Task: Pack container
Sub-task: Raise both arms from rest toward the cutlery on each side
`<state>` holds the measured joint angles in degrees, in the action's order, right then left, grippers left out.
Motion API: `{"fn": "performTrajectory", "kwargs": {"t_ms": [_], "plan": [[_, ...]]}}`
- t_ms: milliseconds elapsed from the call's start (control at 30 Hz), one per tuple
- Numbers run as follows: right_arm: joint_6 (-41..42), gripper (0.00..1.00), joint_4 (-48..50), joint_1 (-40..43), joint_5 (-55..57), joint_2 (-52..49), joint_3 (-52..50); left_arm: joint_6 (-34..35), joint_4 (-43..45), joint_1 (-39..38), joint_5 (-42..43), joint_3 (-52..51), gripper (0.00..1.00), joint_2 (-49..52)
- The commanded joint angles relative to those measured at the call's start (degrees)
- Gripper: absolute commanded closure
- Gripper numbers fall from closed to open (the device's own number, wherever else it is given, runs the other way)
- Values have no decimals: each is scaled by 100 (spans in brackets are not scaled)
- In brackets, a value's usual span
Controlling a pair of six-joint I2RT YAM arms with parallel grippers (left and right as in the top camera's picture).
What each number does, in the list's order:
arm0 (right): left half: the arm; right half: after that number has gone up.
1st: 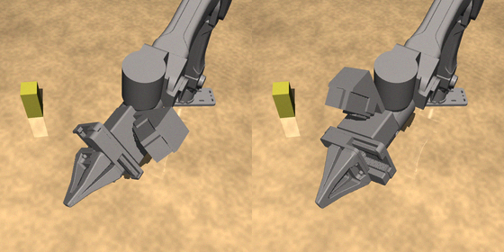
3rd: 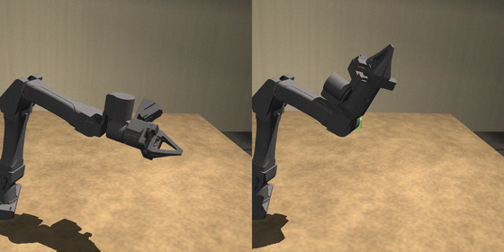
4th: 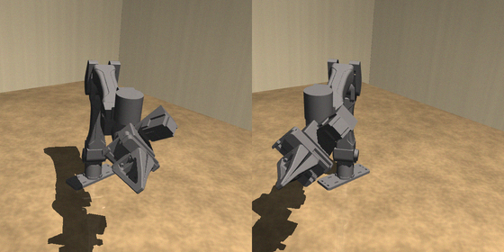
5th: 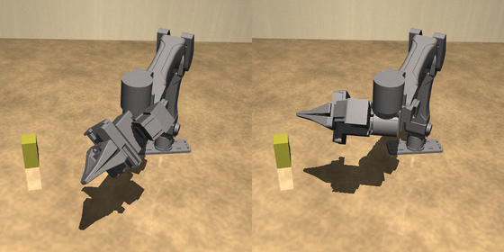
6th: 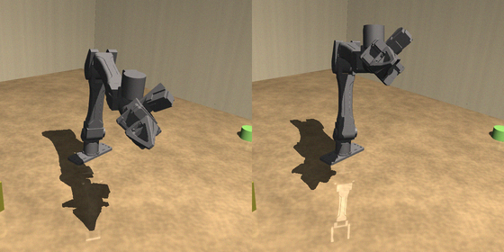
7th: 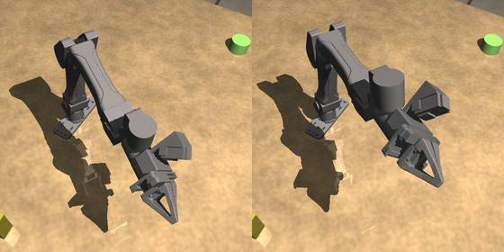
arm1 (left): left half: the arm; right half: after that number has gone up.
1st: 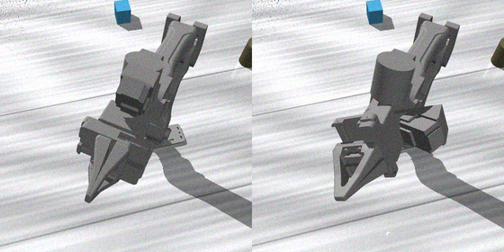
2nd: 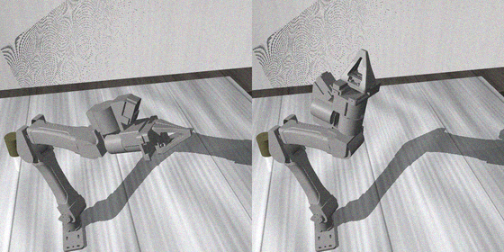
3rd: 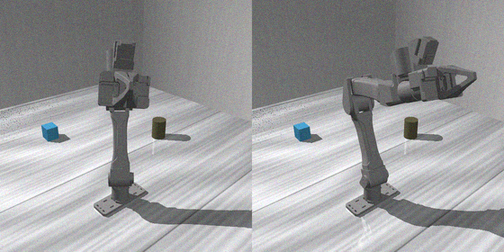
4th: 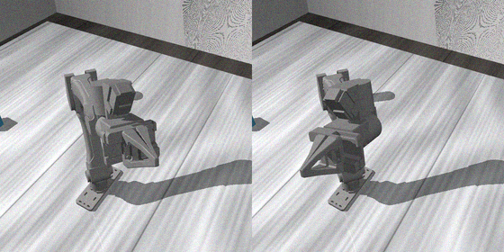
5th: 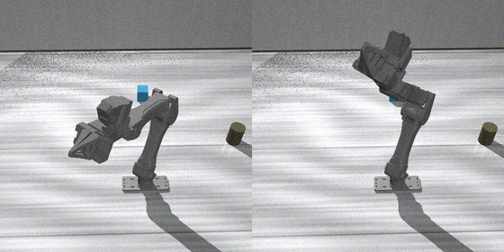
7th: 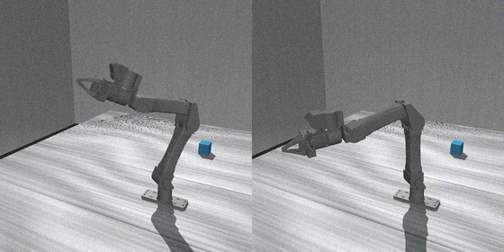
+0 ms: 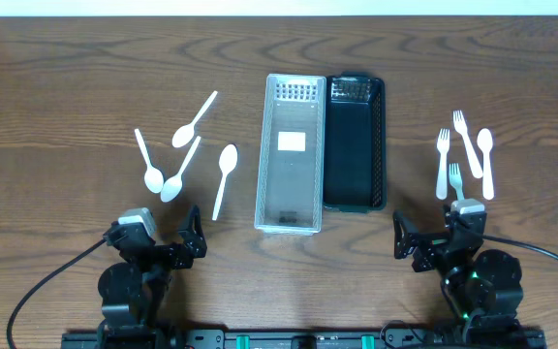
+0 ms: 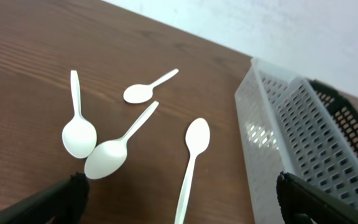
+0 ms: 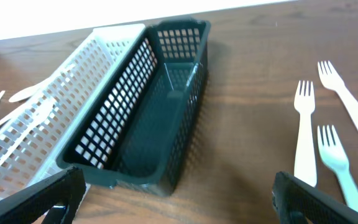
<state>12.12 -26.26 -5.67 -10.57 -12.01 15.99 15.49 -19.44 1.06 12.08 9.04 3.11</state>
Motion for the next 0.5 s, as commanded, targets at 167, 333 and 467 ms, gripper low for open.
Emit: {"fn": "performTrajectory", "kwargs": {"t_ms": [167,333,467], "plan": [[-540,1,4,46,-83,-1285,1198,-448,-7,-13,98,1091,2,1346],[-535,1,-420,46,142,-2752,2361,-448,-605,-11,98,2221,2,2837],[-535,1,-1141,48,654,-4015,3528,-448,-1325,-11,96,3213,2,4050]]}}
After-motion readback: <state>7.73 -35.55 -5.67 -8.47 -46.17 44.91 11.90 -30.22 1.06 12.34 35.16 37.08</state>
